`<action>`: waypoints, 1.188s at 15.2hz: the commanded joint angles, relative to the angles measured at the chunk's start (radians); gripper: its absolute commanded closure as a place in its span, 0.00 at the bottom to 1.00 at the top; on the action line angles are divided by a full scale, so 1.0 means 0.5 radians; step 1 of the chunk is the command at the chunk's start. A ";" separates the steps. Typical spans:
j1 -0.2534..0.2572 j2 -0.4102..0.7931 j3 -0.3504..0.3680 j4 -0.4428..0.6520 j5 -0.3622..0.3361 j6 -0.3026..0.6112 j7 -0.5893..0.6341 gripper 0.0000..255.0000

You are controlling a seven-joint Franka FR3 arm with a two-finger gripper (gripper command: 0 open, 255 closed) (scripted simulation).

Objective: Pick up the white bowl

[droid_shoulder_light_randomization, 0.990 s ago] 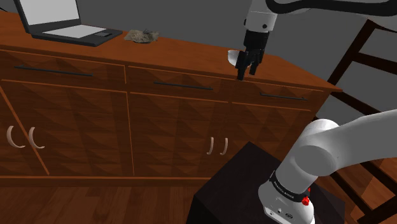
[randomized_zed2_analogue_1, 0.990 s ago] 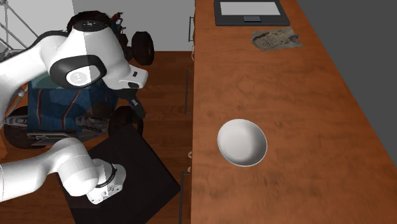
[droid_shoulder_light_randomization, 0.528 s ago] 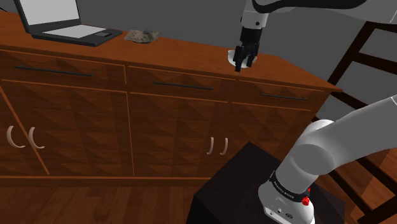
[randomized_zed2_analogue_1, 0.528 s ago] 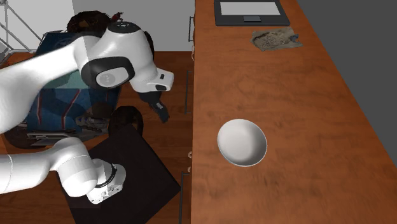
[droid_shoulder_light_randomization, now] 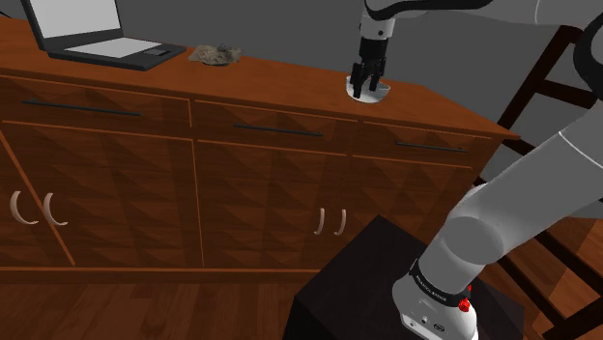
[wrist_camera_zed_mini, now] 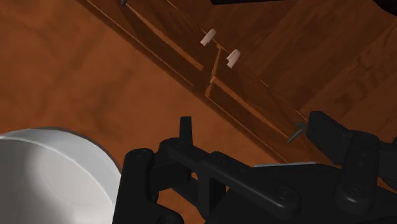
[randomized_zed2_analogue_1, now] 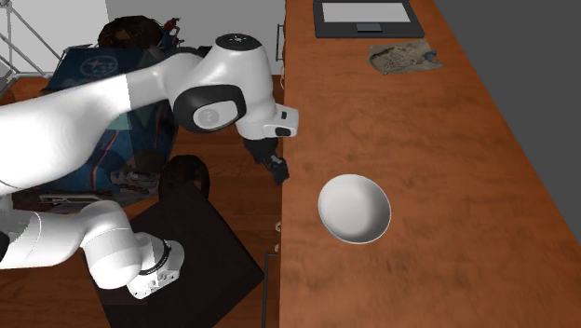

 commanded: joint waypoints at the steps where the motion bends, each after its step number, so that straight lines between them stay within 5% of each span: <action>1: -0.021 0.136 -0.044 0.131 -0.014 0.024 -0.065 0.00; 11: -0.156 0.853 -0.211 0.983 0.039 -0.019 -0.387 0.00; 18: -0.159 0.837 -0.210 0.802 0.028 0.144 -0.355 0.00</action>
